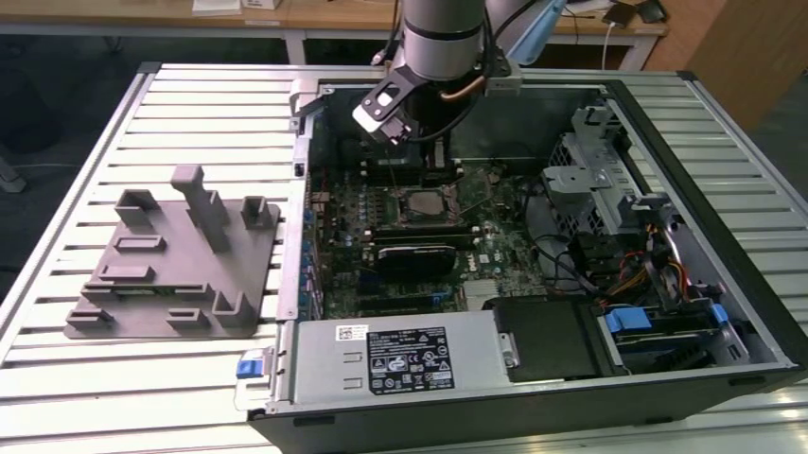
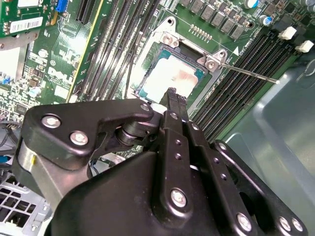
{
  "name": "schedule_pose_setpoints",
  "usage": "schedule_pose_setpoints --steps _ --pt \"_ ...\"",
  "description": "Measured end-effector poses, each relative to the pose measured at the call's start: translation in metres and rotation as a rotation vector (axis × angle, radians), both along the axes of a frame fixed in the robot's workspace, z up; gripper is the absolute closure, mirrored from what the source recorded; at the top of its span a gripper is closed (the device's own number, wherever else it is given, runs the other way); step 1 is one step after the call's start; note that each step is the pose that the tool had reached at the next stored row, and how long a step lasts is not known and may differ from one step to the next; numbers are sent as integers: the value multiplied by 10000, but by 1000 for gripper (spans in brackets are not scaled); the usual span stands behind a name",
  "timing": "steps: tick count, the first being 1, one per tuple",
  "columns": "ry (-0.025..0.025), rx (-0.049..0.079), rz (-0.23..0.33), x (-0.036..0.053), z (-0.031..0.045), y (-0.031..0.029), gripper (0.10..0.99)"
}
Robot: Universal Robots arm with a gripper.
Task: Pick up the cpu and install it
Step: 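Close the cpu cover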
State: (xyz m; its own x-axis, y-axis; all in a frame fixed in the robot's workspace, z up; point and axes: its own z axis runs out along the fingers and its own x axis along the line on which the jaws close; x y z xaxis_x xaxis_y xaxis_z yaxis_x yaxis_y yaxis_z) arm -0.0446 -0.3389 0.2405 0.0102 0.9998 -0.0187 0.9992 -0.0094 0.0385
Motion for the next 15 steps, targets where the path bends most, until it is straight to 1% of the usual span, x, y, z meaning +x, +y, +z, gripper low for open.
schedule_pose_setpoints --steps 6,15 --pt "-3 5 0 0 69 0 980" --pt "-33 15 1 0 217 0 980"
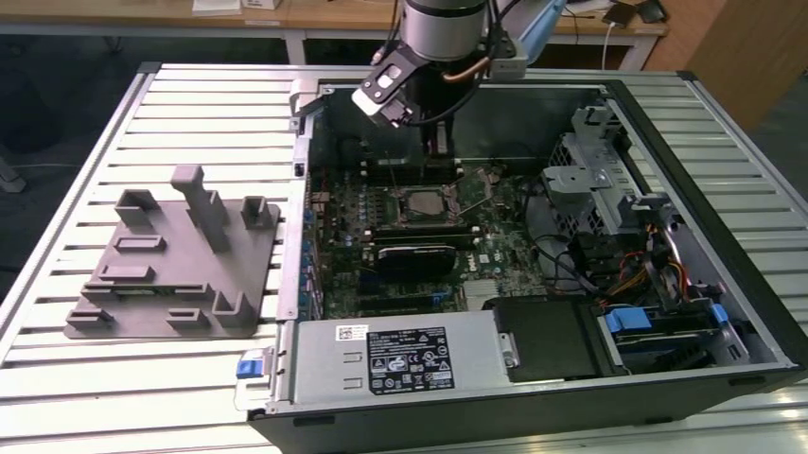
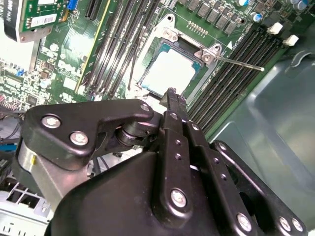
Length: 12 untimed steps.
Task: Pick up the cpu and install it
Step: 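Close the cpu cover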
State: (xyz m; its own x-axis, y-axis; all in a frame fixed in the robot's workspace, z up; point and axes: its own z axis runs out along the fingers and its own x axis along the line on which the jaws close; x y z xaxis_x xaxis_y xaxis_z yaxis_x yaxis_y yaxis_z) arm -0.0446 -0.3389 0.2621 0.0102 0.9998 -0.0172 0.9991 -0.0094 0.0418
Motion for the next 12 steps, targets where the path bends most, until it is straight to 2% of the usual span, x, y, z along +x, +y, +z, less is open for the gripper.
schedule_pose_setpoints --steps 5,12 --pt "-14 4 0 0 69 0 980" --pt "-14 3 -1 7 71 0 980"
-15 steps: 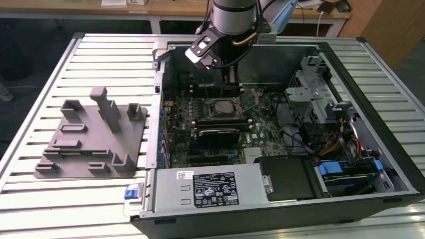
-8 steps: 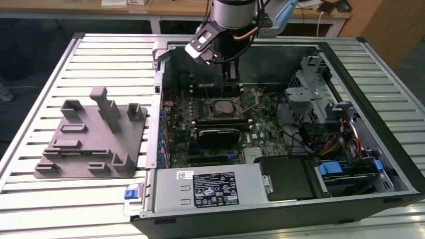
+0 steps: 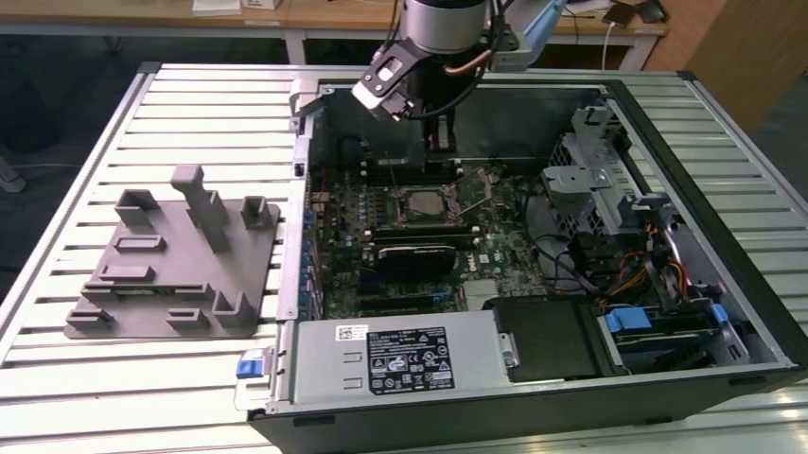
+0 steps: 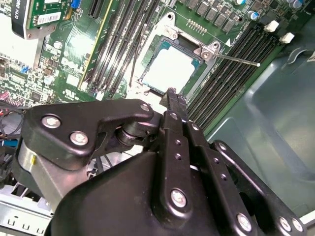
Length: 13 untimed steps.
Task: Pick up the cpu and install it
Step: 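Close the cpu cover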
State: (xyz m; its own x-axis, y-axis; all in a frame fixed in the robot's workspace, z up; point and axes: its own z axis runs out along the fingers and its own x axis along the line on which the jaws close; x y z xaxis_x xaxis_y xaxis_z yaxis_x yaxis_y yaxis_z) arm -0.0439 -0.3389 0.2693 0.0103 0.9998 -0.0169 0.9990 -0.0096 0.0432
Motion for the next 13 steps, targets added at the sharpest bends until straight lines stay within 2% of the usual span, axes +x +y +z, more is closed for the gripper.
schedule_pose_setpoints --steps 5,13 --pt "-1 1 1 76 -1 0 980" --pt "-1 2 0 246 -1 0 980"
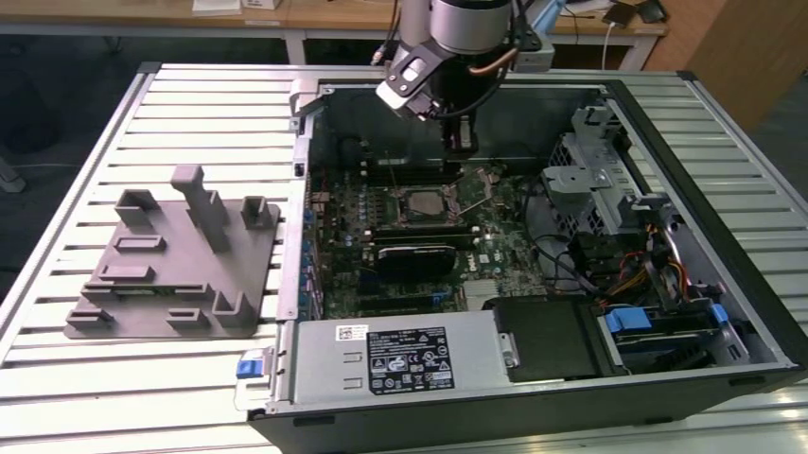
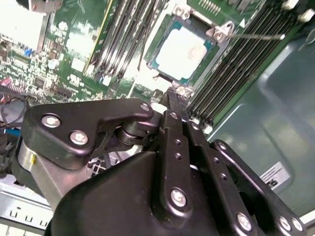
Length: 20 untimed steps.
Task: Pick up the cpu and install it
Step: 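Close the cpu cover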
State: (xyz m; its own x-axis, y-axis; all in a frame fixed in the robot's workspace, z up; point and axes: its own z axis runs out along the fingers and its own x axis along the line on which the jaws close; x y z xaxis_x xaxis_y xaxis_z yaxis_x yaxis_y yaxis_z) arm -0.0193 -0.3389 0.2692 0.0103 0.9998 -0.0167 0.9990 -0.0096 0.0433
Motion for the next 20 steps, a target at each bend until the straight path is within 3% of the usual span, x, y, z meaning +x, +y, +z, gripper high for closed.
schedule_pose_setpoints --steps 20 --pt "4 0 0 543 -2 0 980"
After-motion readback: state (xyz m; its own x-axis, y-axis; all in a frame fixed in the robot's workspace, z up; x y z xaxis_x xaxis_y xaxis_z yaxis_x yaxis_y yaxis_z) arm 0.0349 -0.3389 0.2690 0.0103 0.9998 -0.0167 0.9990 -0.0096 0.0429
